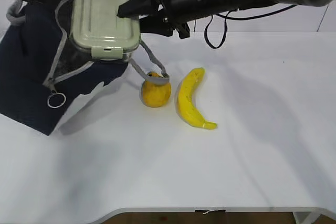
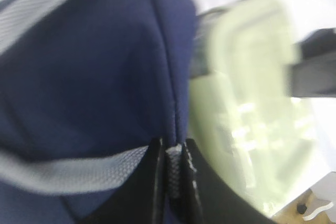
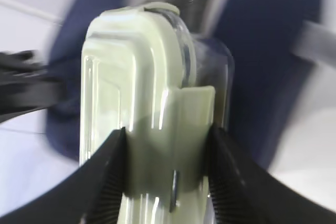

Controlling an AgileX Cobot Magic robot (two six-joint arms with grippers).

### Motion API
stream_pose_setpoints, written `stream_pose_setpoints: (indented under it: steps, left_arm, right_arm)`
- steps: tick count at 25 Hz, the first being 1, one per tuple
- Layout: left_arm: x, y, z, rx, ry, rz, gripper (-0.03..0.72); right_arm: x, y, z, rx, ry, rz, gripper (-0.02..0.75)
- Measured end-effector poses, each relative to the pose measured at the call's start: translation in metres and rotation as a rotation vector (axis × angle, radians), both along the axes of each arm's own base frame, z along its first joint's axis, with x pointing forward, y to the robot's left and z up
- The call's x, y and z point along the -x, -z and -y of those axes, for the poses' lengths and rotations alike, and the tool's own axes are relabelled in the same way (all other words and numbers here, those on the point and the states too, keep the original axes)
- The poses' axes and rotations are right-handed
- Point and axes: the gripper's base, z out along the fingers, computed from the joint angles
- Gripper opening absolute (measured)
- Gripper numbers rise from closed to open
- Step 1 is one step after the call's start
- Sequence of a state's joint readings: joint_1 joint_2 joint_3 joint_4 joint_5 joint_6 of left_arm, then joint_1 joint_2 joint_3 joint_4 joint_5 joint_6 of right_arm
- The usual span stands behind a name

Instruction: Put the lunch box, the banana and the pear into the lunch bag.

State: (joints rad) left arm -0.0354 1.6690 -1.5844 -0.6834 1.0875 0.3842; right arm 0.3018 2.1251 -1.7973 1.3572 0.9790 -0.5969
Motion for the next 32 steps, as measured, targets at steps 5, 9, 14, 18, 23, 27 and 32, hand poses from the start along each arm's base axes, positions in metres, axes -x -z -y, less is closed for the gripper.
stream_pose_setpoints:
  steps: [5, 9, 14, 18, 23, 27, 32]
  left_arm:
    - [0.003, -0.008, 0.008, 0.102, 0.059, 0.026, 0.025]
    - [0.003, -0.007, 0.012, 0.139, 0.090, 0.009, 0.025]
    - [-0.007, 0.006, 0.015, 0.182, 0.109, -0.021, 0.025]
    - [-0.014, 0.010, 0.020, 0.264, 0.121, -0.018, 0.024]
    - [-0.025, 0.024, 0.022, 0.299, 0.114, -0.052, 0.024]
    - [-0.030, 0.031, 0.022, 0.300, 0.111, -0.060, 0.024]
    - [-0.037, 0.043, 0.022, 0.294, 0.110, -0.075, 0.024]
  right_arm:
    - [-0.010, 0.030, -0.002, 0.026, 0.023, -0.049, 0.348]
    - [-0.013, 0.038, -0.005, 0.015, 0.028, -0.071, 0.348]
    - [-0.013, 0.031, -0.014, -0.004, 0.032, -0.051, 0.348]
    - [-0.014, 0.031, -0.019, 0.002, 0.057, -0.031, 0.348]
    - [-0.015, 0.041, -0.029, 0.022, 0.086, -0.013, 0.348]
    - [-0.021, 0.058, -0.034, 0.036, 0.116, -0.029, 0.348]
    - [-0.032, 0.085, -0.044, 0.046, 0.120, -0.051, 0.348]
